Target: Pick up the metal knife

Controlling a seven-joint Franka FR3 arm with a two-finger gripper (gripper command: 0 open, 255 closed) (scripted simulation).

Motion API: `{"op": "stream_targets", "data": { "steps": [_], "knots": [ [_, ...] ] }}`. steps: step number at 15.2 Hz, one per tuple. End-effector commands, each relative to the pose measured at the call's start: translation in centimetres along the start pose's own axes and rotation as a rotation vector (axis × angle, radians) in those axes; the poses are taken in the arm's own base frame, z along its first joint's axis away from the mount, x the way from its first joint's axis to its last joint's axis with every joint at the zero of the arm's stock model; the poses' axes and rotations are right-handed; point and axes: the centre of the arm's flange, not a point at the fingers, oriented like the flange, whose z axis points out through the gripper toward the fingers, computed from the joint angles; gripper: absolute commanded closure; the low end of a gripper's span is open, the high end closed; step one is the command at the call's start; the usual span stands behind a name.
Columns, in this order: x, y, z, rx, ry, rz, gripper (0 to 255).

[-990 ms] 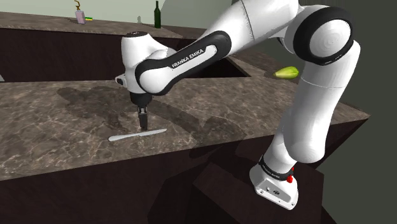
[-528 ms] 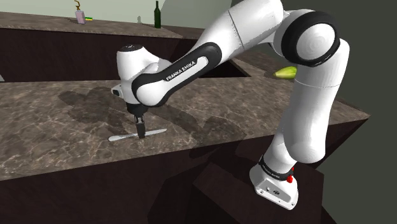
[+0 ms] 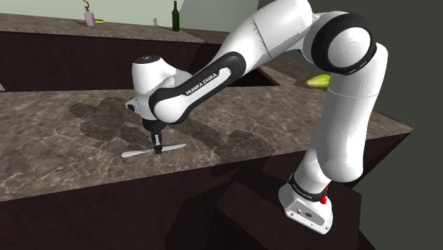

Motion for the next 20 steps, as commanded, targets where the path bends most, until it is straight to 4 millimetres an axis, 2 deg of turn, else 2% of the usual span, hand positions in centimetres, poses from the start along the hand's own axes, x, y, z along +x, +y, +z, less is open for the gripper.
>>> {"op": "stream_targets", "data": {
  "steps": [1, 5, 20],
  "knots": [
    [0.0, 0.0, 0.0, 0.0, 0.0, 0.0, 255],
    [0.1, 0.0, 0.0, 0.0, 0.0, 0.0, 255],
    [0.2, 0.1, -7.9, 0.0, 0.0, 0.0, 255]
  ]
}}
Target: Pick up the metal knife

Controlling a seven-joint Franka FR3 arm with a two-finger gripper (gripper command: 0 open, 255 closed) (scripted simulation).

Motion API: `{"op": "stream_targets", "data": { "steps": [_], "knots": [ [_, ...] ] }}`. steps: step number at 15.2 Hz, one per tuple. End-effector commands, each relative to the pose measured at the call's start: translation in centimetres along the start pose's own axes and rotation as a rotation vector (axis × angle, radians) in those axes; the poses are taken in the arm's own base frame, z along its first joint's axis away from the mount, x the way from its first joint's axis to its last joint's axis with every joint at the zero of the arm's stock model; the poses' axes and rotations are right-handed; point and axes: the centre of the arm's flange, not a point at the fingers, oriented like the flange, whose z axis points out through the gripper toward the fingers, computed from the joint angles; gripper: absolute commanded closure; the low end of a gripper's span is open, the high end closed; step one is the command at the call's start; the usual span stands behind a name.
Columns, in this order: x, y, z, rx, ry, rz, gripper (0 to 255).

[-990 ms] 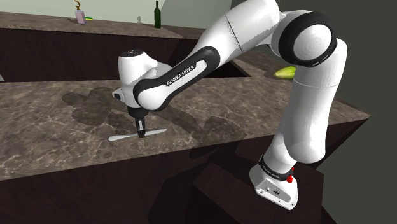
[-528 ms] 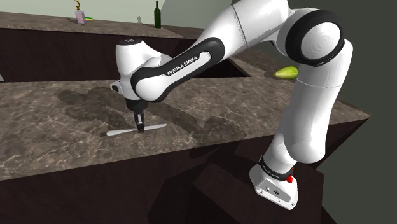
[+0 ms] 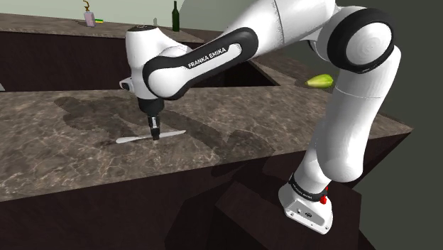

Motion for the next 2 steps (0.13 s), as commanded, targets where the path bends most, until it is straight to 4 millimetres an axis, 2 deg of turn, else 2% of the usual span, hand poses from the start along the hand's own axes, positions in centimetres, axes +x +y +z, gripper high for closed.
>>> {"op": "stream_targets", "data": {
  "steps": [1, 2],
  "knots": [
    [-0.07, 0.0, -0.61, 0.0, 0.0, 0.0, 255],
    [-0.06, 0.01, -0.61, 0.0, 0.0, 0.0, 255]
  ]
}}
